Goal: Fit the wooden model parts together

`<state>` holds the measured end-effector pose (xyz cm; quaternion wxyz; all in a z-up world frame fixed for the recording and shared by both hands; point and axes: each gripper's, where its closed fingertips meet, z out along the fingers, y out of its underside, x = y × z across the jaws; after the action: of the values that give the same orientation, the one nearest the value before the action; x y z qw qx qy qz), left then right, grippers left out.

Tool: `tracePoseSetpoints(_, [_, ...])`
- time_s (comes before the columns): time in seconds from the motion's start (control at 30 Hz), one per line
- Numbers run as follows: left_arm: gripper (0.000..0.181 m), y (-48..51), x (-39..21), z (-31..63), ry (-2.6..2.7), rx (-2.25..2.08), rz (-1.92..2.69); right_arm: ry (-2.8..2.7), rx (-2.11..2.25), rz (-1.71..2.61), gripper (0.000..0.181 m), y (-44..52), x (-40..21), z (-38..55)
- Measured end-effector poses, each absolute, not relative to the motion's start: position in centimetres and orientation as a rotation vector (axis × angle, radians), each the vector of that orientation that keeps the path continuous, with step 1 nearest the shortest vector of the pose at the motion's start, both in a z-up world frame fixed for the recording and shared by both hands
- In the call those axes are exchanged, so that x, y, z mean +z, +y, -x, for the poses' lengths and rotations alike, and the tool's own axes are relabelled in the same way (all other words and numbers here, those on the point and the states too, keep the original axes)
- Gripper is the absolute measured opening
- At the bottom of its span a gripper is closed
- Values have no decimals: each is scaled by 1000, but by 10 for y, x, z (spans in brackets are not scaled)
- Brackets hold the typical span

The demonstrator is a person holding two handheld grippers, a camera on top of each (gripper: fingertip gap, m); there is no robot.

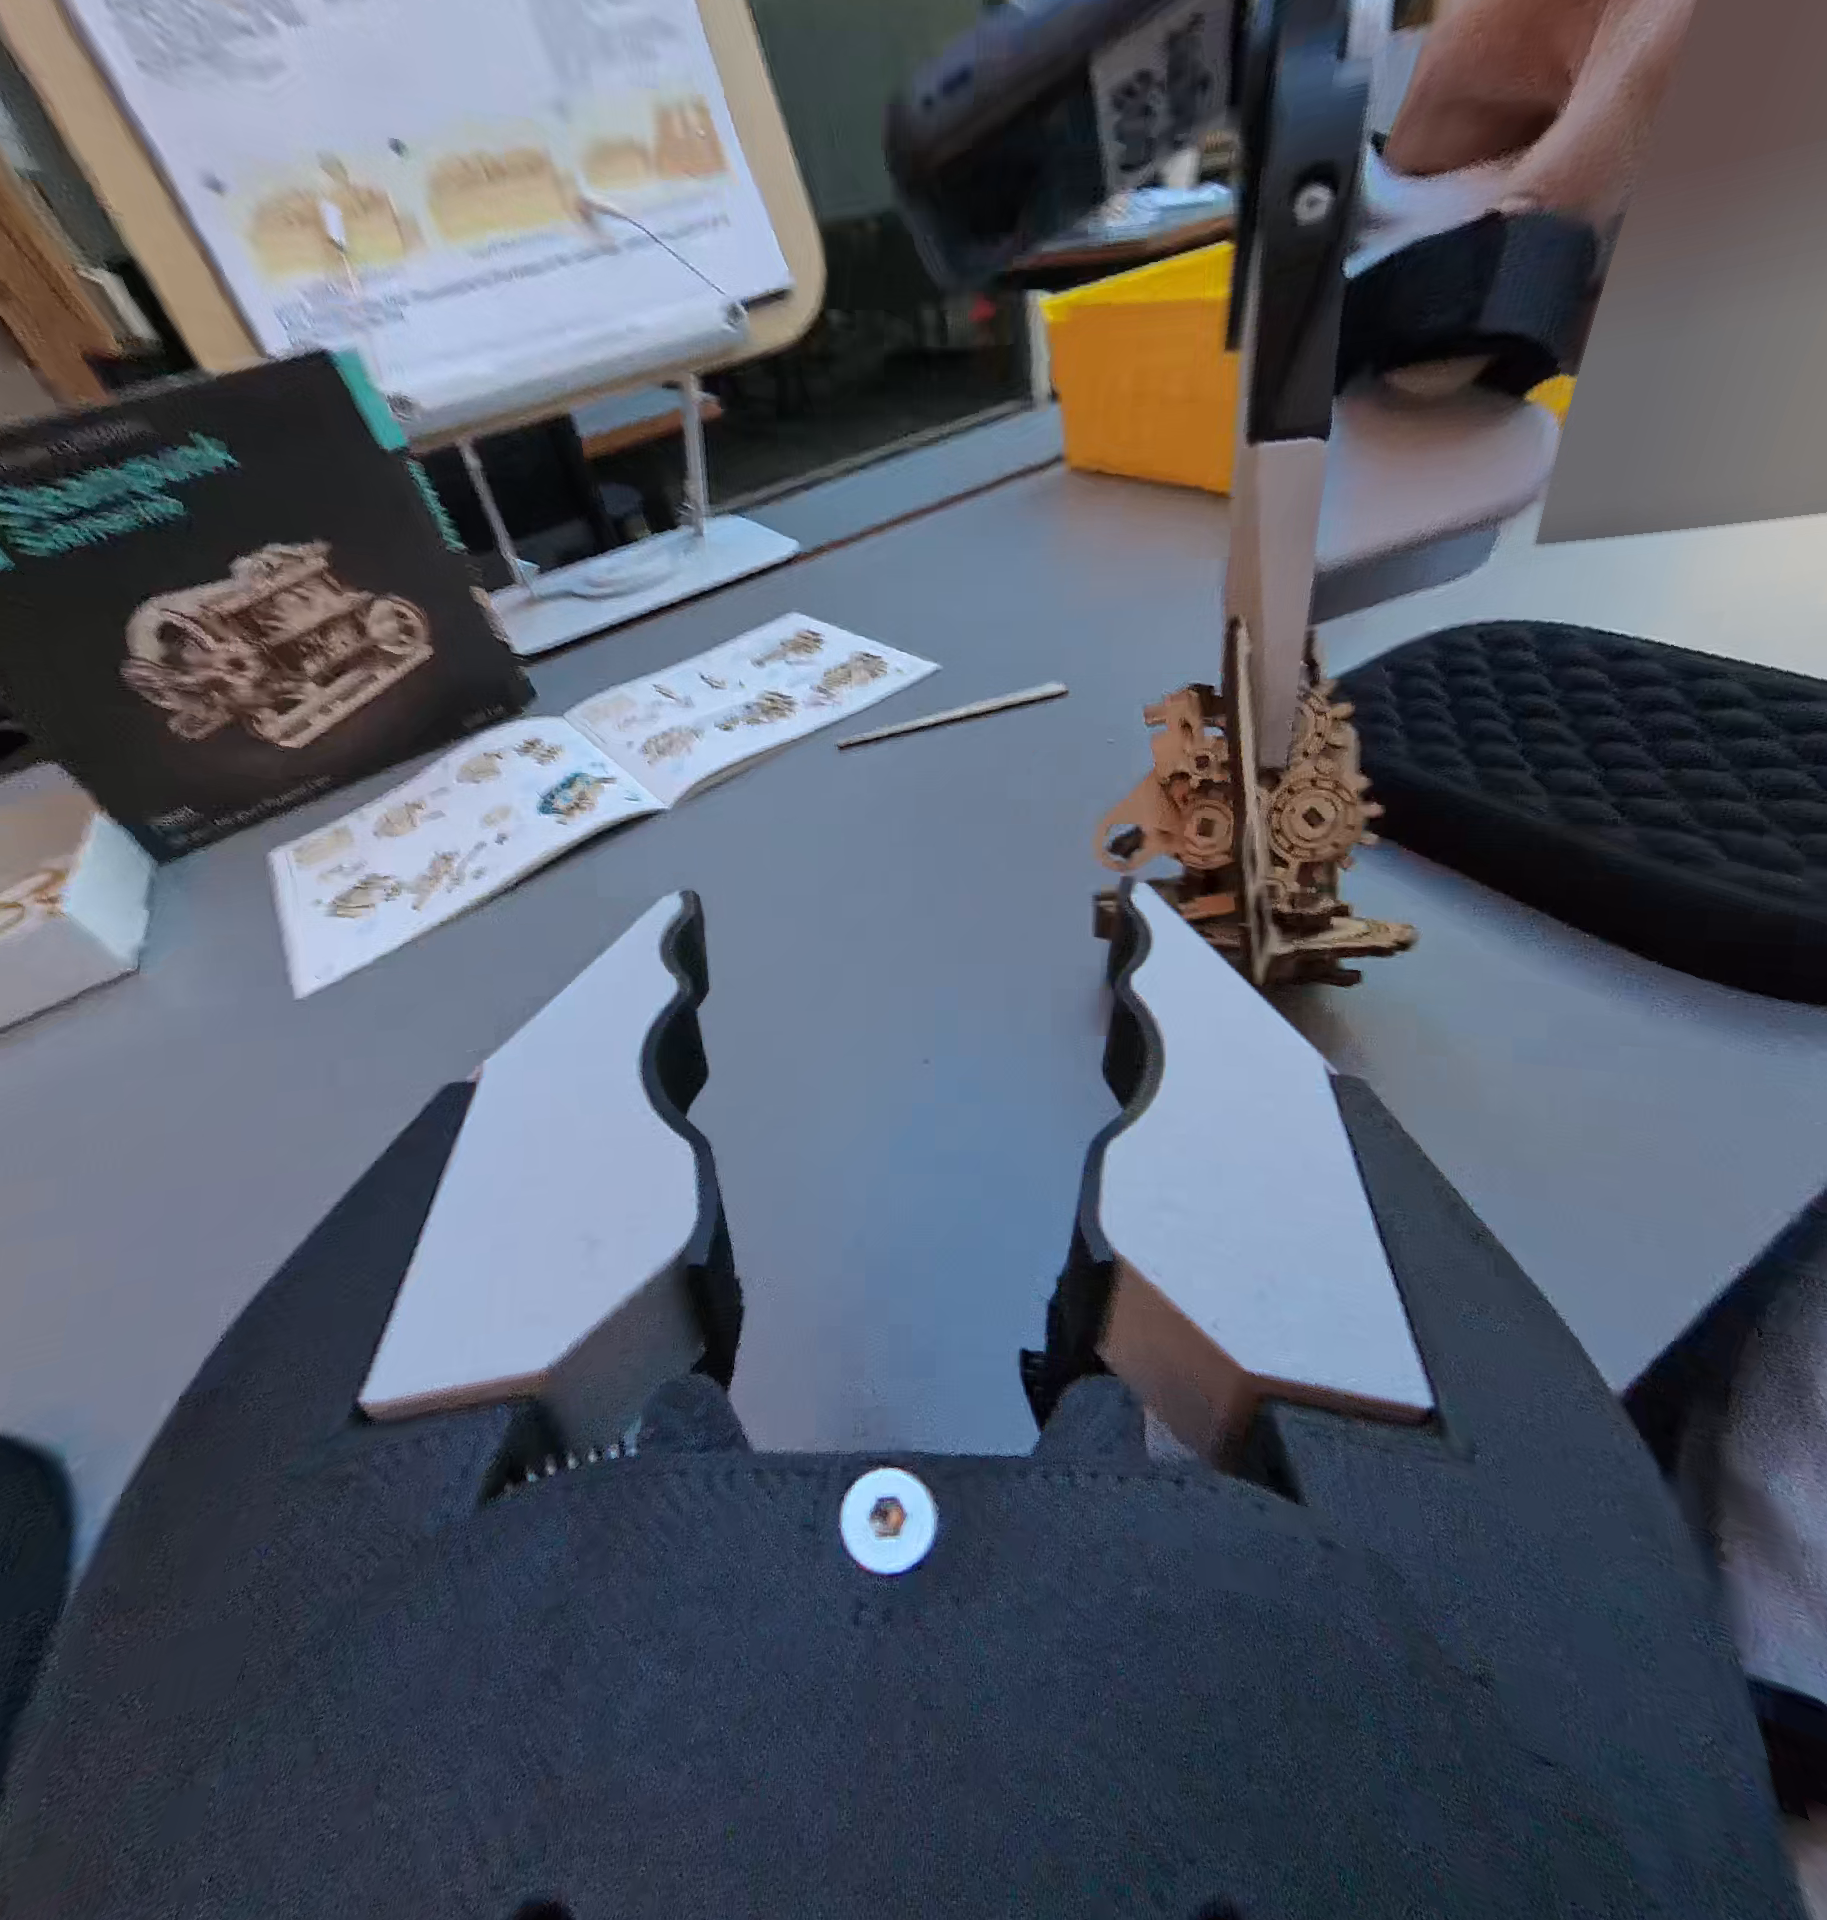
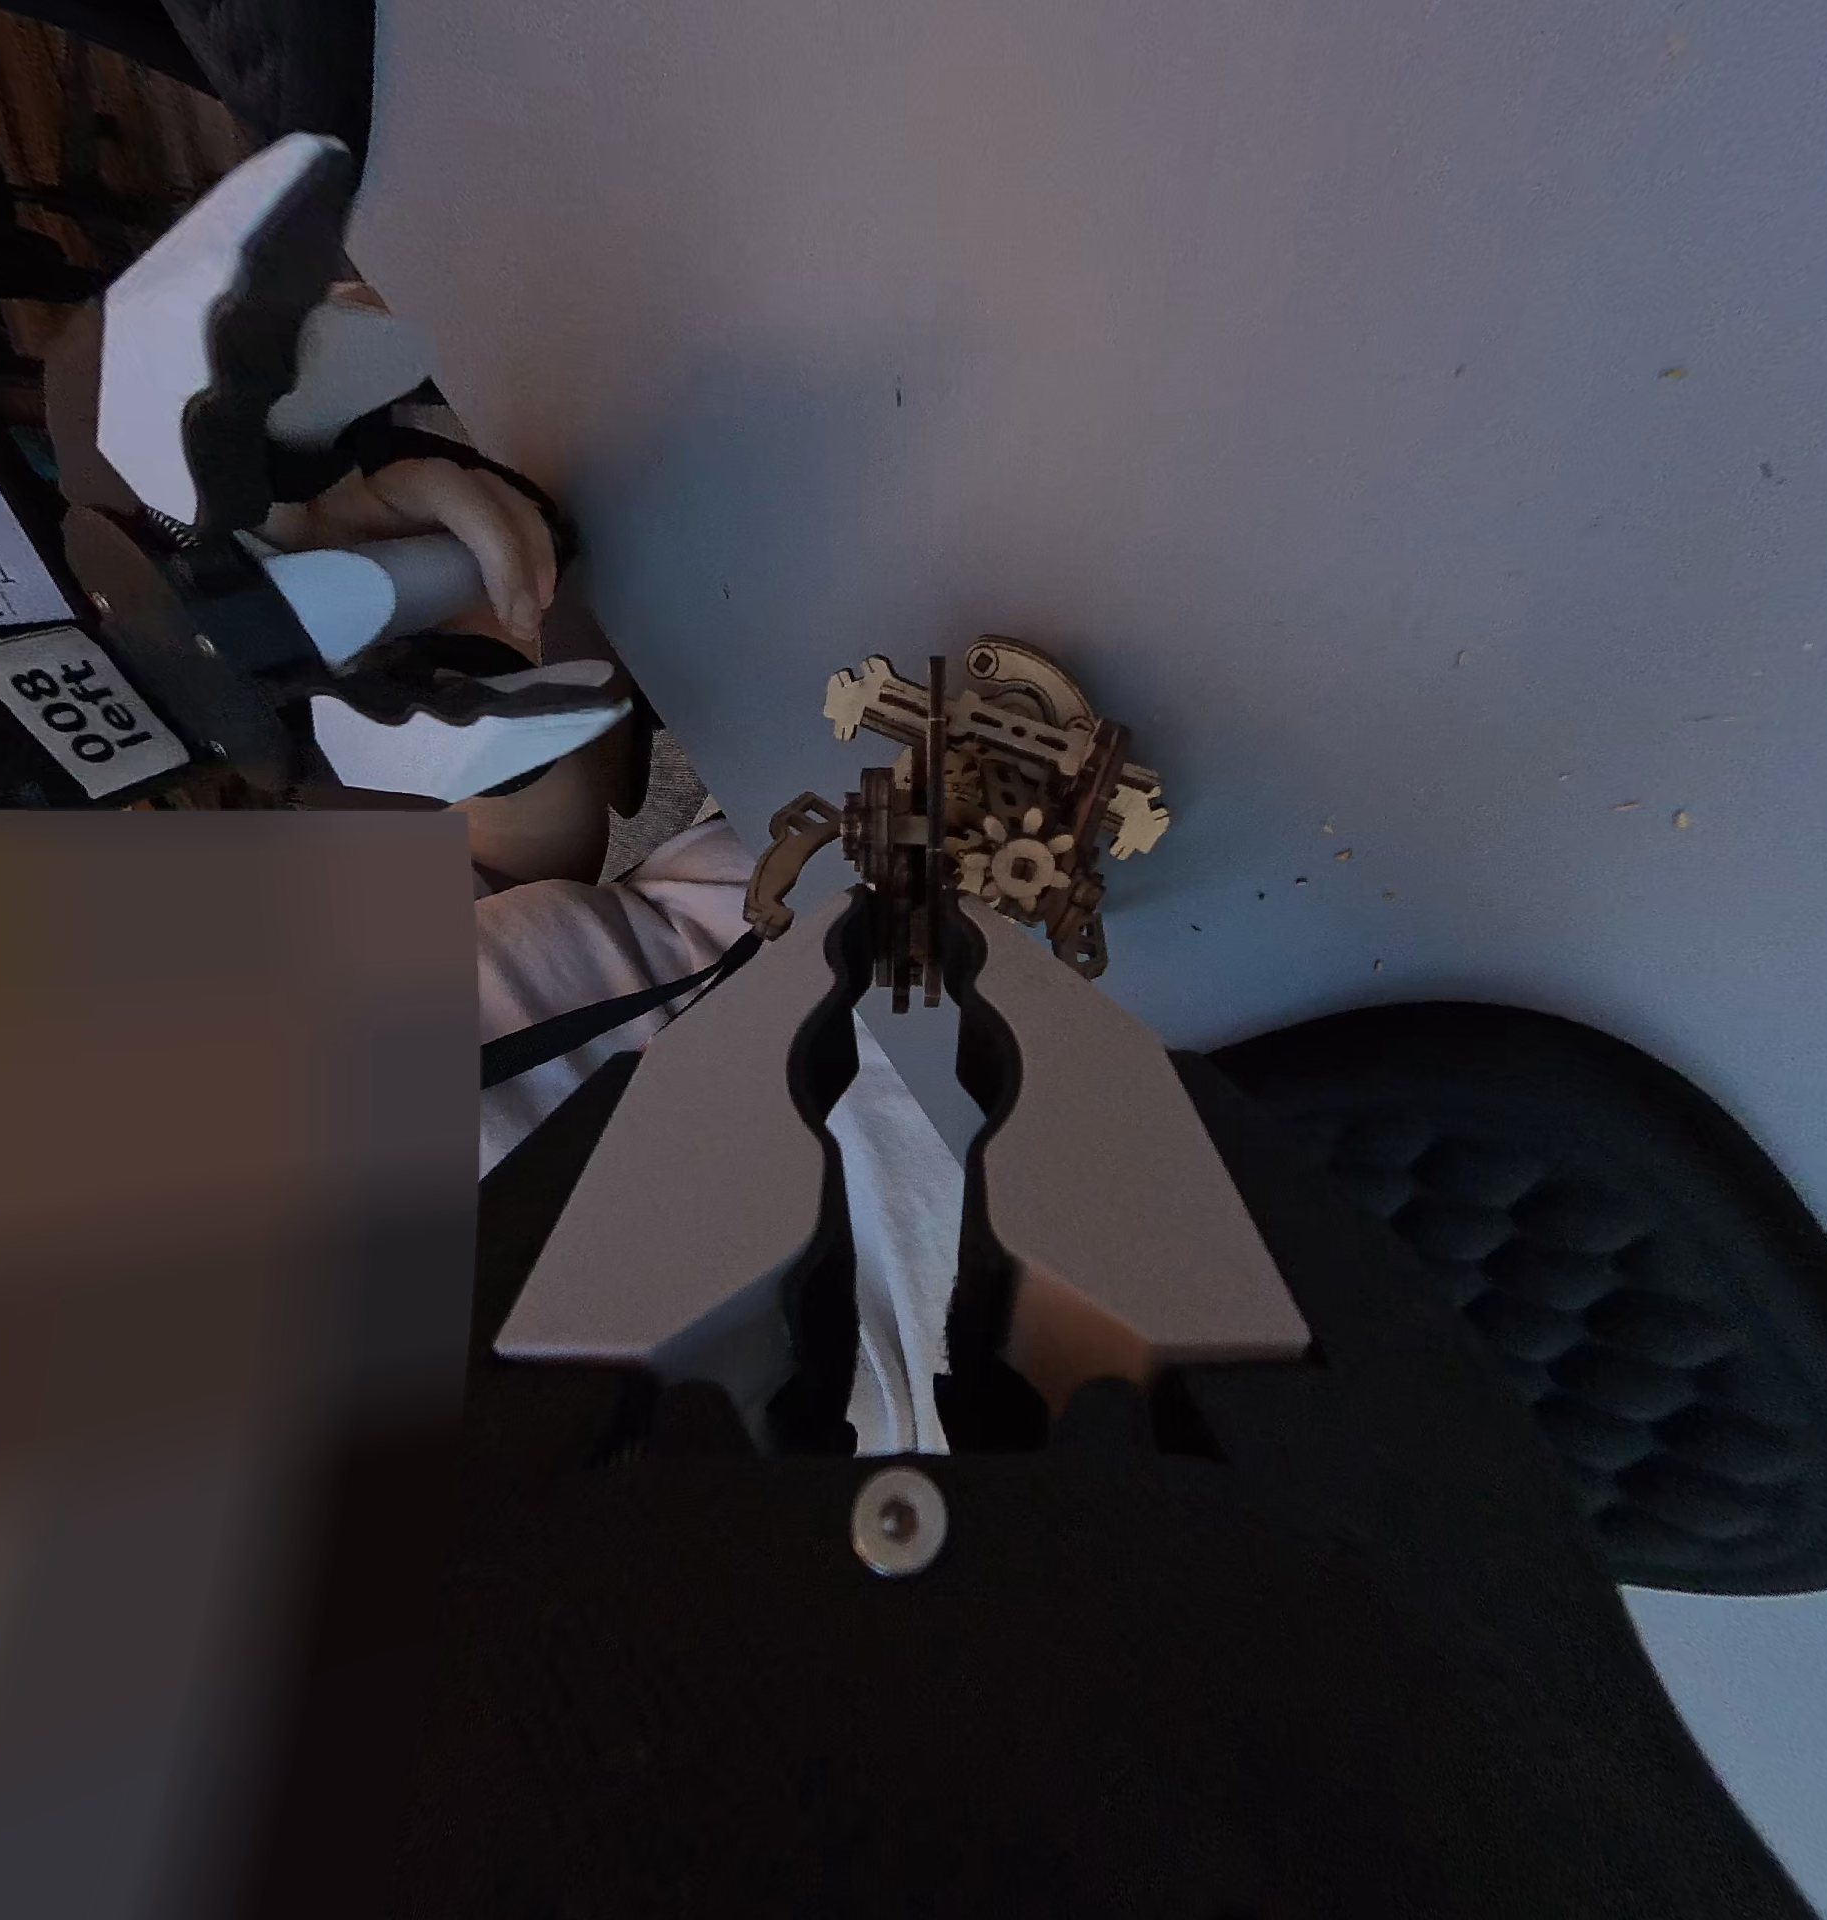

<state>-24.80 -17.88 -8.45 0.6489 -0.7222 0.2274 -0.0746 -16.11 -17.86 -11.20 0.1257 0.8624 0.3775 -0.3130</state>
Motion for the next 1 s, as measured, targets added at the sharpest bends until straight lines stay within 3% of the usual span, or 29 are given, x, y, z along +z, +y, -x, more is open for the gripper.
tracePoseSetpoints(0.03, [65, -181, -89, 241, 553, -230, 1676, 1098, -913, -2510, 11, -179, -112, 161])
tracePoseSetpoints(0.2, [59, -196, -100, 205, 646, -668, 1788, 1100, -912, -2506, 11, -180, -112, 162])
tracePoseSetpoints(0.63, [42, -184, -131, 177, 602, -717, 2018, 1095, -904, -2507, 11, -180, -112, 166])
tracePoseSetpoints(1.0, [42, -181, -133, 175, 562, -581, 2023, 1030, -851, -2549, 11, -179, -112, 164])
